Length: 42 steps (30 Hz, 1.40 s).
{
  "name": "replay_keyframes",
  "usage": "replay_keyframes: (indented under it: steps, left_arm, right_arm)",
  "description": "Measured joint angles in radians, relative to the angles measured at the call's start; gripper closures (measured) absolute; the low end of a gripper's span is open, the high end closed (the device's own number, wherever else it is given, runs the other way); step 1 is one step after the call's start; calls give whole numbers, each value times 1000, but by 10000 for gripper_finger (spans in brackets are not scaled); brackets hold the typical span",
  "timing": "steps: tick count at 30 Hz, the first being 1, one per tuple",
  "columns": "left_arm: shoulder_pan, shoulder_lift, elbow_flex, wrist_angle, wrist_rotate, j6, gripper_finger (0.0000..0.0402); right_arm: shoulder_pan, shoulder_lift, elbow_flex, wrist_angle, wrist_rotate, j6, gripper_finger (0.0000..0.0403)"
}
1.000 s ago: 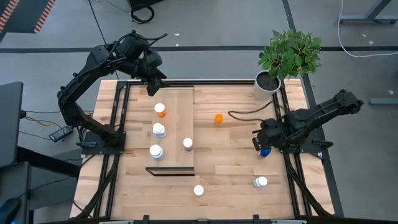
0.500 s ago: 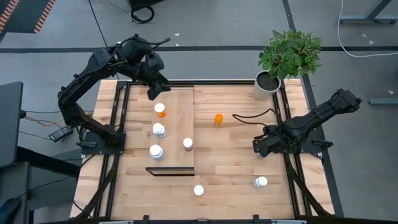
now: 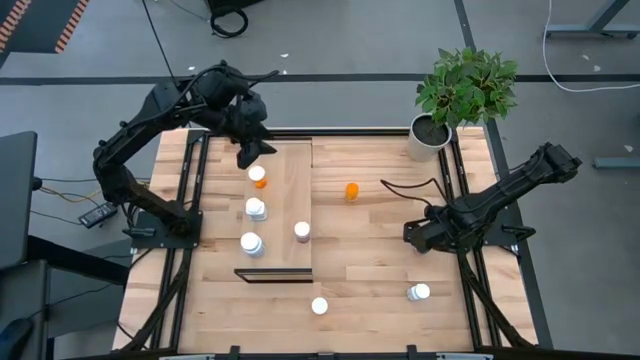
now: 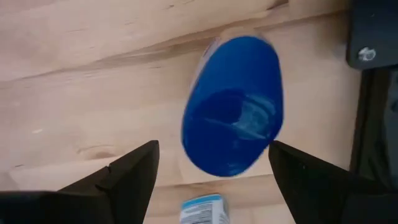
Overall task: Pick and place medicine bottles onto shelf by color
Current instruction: Put the blue pill bottle on the shelf
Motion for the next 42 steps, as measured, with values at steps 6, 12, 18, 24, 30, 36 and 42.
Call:
replay_keyframes:
  steps: [6,12,18,24,30,36,42]
  left_arm:
    - [-17,0,0,-10,0,2,201]
    - [-33,0,0,-24,0,2,208]
    - [-34,0,0,-24,0,-3,208]
    - [-34,0,0,-24,0,-5,214]
    - [-34,0,0,-24,0,3,218]
    - [-32,0,0,-19,0,10,217]
    - [-32,0,0,-3,0,7,220]
  right_arm:
    - [-2,14,-26,0,6,16,93]
    - [-22,14,-39,12,26,11,112]
    - [-39,14,-39,13,47,7,169]
    - [-41,14,-39,30,38,-27,202]
    - [-77,14,-15,106,41,-122,195]
    - [-199,14,71,129,46,-412,197]
    - [-345,80,236,119,58,-795,197]
